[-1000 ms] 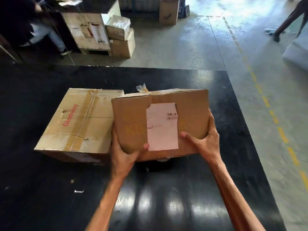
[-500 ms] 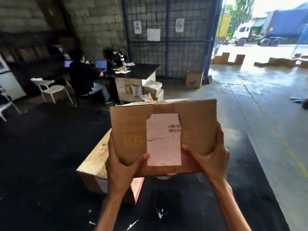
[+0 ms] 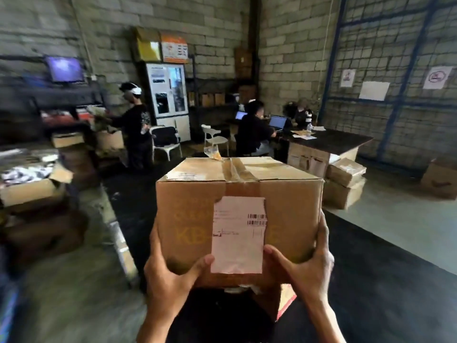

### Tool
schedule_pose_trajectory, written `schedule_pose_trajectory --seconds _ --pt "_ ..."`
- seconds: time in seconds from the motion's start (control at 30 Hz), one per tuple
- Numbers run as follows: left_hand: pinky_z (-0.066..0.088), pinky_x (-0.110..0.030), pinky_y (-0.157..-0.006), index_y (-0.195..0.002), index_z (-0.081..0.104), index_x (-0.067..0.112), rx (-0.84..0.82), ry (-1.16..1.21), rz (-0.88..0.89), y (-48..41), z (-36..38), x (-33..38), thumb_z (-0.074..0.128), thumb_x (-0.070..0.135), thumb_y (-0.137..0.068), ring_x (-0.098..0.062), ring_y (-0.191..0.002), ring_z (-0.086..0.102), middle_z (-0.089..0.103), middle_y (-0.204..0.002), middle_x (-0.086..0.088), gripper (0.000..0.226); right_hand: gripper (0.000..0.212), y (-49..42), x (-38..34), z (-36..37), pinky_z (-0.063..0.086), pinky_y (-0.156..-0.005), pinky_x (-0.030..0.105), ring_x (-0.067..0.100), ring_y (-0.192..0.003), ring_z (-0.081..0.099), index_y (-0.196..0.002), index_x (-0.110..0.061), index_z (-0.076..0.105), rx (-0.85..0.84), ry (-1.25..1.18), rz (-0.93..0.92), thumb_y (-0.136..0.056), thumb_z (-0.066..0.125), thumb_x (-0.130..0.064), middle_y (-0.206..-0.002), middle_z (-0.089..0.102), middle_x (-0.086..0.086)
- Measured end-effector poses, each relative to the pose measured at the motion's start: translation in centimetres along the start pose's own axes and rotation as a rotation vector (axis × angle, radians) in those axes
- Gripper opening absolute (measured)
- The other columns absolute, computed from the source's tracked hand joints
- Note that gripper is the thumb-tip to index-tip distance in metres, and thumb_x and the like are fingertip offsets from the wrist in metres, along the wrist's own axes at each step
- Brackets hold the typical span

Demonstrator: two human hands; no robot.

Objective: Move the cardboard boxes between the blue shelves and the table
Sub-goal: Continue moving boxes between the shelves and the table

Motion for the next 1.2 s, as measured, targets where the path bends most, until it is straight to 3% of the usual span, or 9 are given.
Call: schedule_pose_trajectory --seconds 0.1,0.2,0.3,0.4,0.5,0.63,0.83,1.0,1.2 --pt "0.043 -0.025 -0.103 -0.156 0.021 0.04 0.173 -0.034 -0.079 1.4 -6.9 -1.2 0.079 0.085 -0.039 -0.011 -0.128 0.051 0.05 -0.145 0.008 0.138 0.129 2.4 -3.3 5.6 0.044 -0.097 0.037 -0.004 -0.115 0.041 -0.149 -0.055 0.017 -0.147 -0.133 -0.062 -0.038 0.076 -0.084 -0.132 0.043 -0.019" --pt "0.029 -0.001 -0.101 -0.16 0.02 0.02 0.358 -0.08 -0.103 3.0 -14.3 -1.2 0.066 0.097 -0.03 -0.002 -0.137 0.038 0.036 -0.15 0.012 0.158 0.126 5.6 -7.0 11.0 0.04 -0.1 0.027 -0.011 -0.117 0.04 -0.152 -0.05 0.021 -0.31 -0.276 -0.149 -0.049 0.091 -0.069 -0.135 0.045 -0.028" --pt "0.034 -0.025 -0.113 -0.16 0.019 0.021 0.526 -0.203 -0.083 5.8 -21.5 -0.9 0.066 0.097 -0.035 -0.008 -0.142 0.038 0.033 -0.156 0.01 0.154 0.121 9.9 -11.1 15.4 0.034 -0.099 0.021 -0.019 -0.113 0.039 -0.15 -0.052 0.023 -0.49 -0.413 -0.165 -0.052 0.094 -0.052 -0.124 0.035 -0.044" --pt "0.047 -0.041 -0.107 -0.155 0.028 0.022 0.689 -0.356 -0.074 9.8 -28.3 0.4 0.077 0.084 -0.046 -0.023 -0.132 0.054 0.052 -0.149 -0.008 0.135 0.124 14.8 -15.2 18.6 0.032 -0.1 0.016 -0.027 -0.115 0.04 -0.154 -0.048 0.024 -0.676 -0.54 -0.189 -0.054 0.096 -0.056 -0.126 0.038 -0.044" --pt "0.051 -0.037 -0.101 -0.154 0.026 0.031 0.85 -0.416 -0.092 14.8 -33.6 2.6 0.082 0.074 -0.048 -0.012 -0.12 0.059 0.06 -0.138 -0.001 0.128 0.125 20.0 -19.9 20.1 0.032 -0.108 0.024 -0.017 -0.126 0.04 -0.155 -0.048 0.02 -0.85 -0.635 -0.216 -0.055 0.094 -0.06 -0.138 0.044 -0.032" --pt "0.048 -0.033 -0.103 -0.155 0.026 0.036 1.018 -0.504 -0.083 21.3 -38.2 6.0 0.086 0.063 -0.05 -0.002 -0.126 0.054 0.056 -0.141 0.011 0.123 0.125 26.6 -24.9 20.3 0.029 -0.105 0.009 -0.023 -0.128 0.037 -0.157 -0.039 0.023 -0.977 -0.747 -0.31 -0.056 0.095 -0.057 -0.143 0.043 -0.032" --pt "0.049 -0.049 -0.106 -0.155 0.021 0.048 1.164 -0.63 -0.094 28.0 -42.1 9.1 0.096 0.054 -0.053 -0.011 -0.132 0.053 0.054 -0.146 0.01 0.126 0.124 33.6 -29.3 19.5 0.031 -0.1 0.0 -0.02 -0.126 0.042 -0.156 -0.033 0.028 -1.091 -0.916 -0.358 -0.053 0.088 -0.063 -0.14 0.051 -0.023" --pt "0.04 -0.02 -0.104 -0.156 0.013 0.05 1.26 -0.732 -0.079 30.7 -43.6 10.4 0.093 0.048 -0.054 0.016 -0.126 0.045 0.037 -0.14 0.045 0.13 0.127 37.9 -32.1 21.3 0.038 -0.111 0.027 -0.001 -0.132 0.046 -0.156 -0.033 0.027 -1.167 -0.997 -0.376 -0.05 0.084 -0.072 -0.142 0.046 -0.029" --pt "0.031 -0.013 -0.113 -0.159 0.005 0.044 1.356 -0.909 -0.048 31.2 -46.5 10.0 0.096 0.041 -0.06 0.007 -0.141 0.035 0.022 -0.152 0.043 0.135 0.134 43.0 -35.7 25.5 0.029 -0.111 0.01 -0.013 -0.138 0.034 -0.162 -0.035 0.01 -1.288 -1.141 -0.413 -0.055 0.085 -0.067 -0.151 0.033 -0.036"
Point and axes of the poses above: each hand's wrist, its own y-axis away from the middle knuckle, its own z-axis out of the palm, x = y × z, the point moved 1 cm from there along -y, towards the middle knuckle
